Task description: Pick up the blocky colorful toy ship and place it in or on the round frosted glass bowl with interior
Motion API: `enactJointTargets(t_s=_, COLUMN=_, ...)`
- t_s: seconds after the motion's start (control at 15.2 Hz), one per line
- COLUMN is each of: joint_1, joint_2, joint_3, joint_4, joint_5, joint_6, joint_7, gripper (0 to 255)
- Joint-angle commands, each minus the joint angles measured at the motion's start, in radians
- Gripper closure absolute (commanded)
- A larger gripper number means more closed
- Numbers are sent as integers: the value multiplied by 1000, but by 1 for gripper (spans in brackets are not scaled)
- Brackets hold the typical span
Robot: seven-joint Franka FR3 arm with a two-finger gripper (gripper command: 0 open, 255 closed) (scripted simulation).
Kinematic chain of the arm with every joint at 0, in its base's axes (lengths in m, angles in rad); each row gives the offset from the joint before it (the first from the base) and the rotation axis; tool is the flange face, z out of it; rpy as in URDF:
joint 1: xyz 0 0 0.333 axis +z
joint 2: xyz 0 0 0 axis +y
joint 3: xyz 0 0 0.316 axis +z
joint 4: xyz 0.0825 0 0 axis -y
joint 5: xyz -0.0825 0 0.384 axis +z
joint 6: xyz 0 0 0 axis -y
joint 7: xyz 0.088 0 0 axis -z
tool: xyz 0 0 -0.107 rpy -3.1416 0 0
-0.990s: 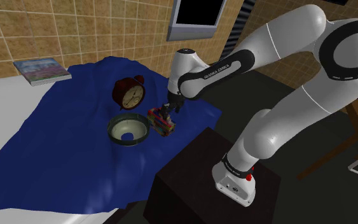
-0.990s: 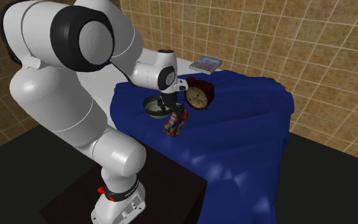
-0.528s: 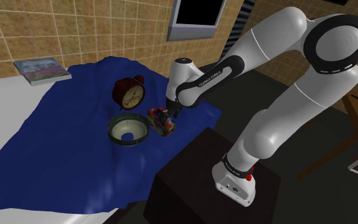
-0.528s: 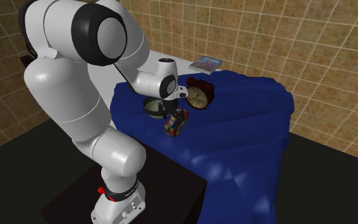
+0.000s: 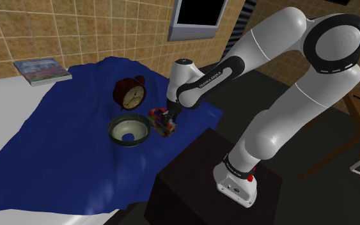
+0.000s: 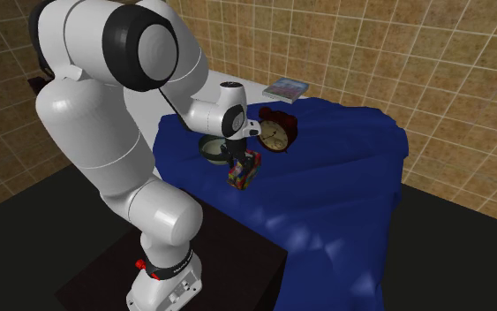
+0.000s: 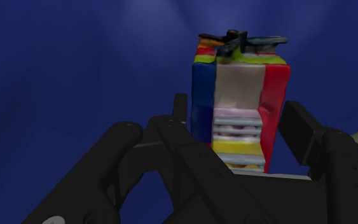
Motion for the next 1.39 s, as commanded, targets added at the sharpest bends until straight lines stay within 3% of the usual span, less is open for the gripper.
enactJointTargets(t_s=0.0, joint_1=0, joint_2=0, joint_3=0, joint_4=0, joint_5=0, joint_6=0, joint_7=0, gripper=255)
enactJointTargets(t_s=0.53, joint_1=0, joint_2=1, joint_3=0, joint_4=0, joint_5=0, joint_6=0, joint_7=0, gripper=255)
enactJointTargets(t_s=1.32, joint_1=13, joint_2=-161, joint_3=-7, joint_4=47, joint_5=32, joint_6=-207, joint_7=-30, gripper=255)
